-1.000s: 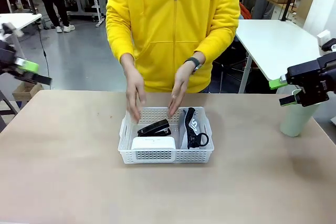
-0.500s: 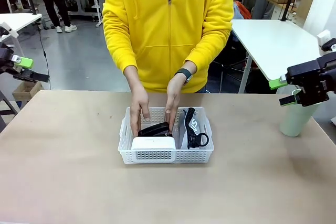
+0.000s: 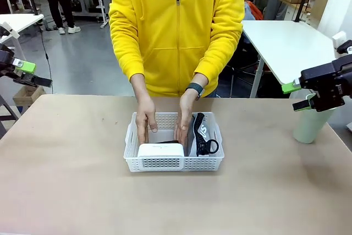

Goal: Efficiently arrange items inside the basket to fit them all.
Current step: Pick up the Reusable plastic cup and place it inside the Organizing basket.

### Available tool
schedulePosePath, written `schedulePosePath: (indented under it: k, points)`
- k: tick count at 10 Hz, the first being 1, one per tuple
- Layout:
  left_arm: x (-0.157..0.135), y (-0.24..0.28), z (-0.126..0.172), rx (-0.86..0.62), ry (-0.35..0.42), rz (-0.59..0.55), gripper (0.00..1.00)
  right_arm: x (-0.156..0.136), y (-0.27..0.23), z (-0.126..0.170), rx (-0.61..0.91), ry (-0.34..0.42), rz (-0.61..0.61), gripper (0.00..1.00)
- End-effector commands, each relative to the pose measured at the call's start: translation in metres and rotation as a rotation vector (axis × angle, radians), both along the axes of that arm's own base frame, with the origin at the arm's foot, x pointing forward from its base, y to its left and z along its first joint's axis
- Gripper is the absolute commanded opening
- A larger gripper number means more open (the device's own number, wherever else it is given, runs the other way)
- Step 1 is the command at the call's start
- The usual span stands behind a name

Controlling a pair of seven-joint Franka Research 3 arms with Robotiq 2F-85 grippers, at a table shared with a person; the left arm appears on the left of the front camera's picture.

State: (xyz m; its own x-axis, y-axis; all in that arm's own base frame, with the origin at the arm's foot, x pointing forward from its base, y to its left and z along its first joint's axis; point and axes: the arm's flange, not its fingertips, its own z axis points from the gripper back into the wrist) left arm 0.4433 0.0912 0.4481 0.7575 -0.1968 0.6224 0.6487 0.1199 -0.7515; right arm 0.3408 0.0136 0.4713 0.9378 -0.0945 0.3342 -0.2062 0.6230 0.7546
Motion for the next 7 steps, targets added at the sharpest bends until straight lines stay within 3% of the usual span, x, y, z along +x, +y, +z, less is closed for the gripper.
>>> schedulePosePath:
  k: [1, 6, 7]
  points:
    - [-0.0035, -0.0007, 0.0006, 0.008, 0.0, 0.001, 1.0, 0.0017, 0.0014, 0.0, 0.027, -0.023, 0.005, 1.0]
    - [-0.0035, -0.0007, 0.0006, 0.008, 0.0, 0.001, 1.0, 0.0, 0.0, 0.0, 0.0, 0.0, 0.0, 1.0]
    - [-0.0035, -0.0007, 0.0006, 0.008, 0.0, 0.001, 1.0, 0.0041, -0.0062, -0.0043, -0.02, -0.042, 0.061, 1.0]
